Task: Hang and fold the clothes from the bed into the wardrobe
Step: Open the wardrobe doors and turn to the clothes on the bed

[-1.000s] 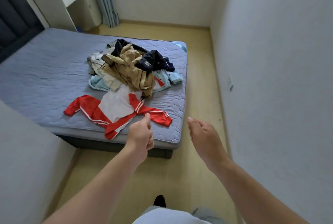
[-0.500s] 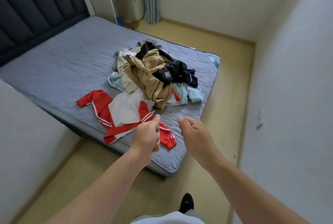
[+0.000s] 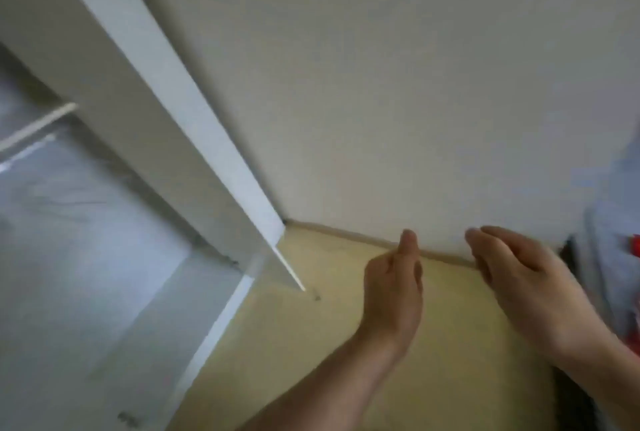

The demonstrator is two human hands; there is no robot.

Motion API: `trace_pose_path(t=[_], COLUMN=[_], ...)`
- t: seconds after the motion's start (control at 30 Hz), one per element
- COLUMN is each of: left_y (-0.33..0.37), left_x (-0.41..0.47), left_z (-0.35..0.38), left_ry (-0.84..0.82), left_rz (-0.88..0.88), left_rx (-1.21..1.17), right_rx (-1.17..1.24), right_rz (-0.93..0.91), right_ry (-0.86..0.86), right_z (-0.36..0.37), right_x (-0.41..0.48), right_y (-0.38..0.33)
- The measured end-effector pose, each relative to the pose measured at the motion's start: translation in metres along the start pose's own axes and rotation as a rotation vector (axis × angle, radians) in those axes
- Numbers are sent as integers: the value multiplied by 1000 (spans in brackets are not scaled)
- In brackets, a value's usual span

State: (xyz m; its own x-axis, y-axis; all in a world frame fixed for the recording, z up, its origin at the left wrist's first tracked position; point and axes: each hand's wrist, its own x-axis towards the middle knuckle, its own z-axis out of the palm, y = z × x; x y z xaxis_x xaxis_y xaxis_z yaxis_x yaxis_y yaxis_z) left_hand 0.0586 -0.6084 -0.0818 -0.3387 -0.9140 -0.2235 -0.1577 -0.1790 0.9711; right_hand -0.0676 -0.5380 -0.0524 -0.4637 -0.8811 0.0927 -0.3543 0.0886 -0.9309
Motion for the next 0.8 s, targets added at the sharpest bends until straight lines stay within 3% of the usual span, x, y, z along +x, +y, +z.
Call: trace_pose_path(t=[0.1, 0.2, 0.47, 0.67, 0.8], left_y=[5, 8, -1, -23, -32], left_x=[29, 51, 89, 121, 124], left_z=[-123, -227, -437, -569, -672], left_ry=[349, 556, 972, 1220, 1443], left_rz=[38, 102, 99, 20, -71], left_rx=[-82, -207, -243, -258, -16], right_rx=[0, 32, 77, 73, 103], right_rz=[-150, -214, -235, -364, -413], right_ry=[-186, -316, -666, -863, -1012], right_z=[105, 204, 433, 582, 675], right_x=[41, 72, 121, 147, 167], right_y=[-59, -107, -166, -203, -239])
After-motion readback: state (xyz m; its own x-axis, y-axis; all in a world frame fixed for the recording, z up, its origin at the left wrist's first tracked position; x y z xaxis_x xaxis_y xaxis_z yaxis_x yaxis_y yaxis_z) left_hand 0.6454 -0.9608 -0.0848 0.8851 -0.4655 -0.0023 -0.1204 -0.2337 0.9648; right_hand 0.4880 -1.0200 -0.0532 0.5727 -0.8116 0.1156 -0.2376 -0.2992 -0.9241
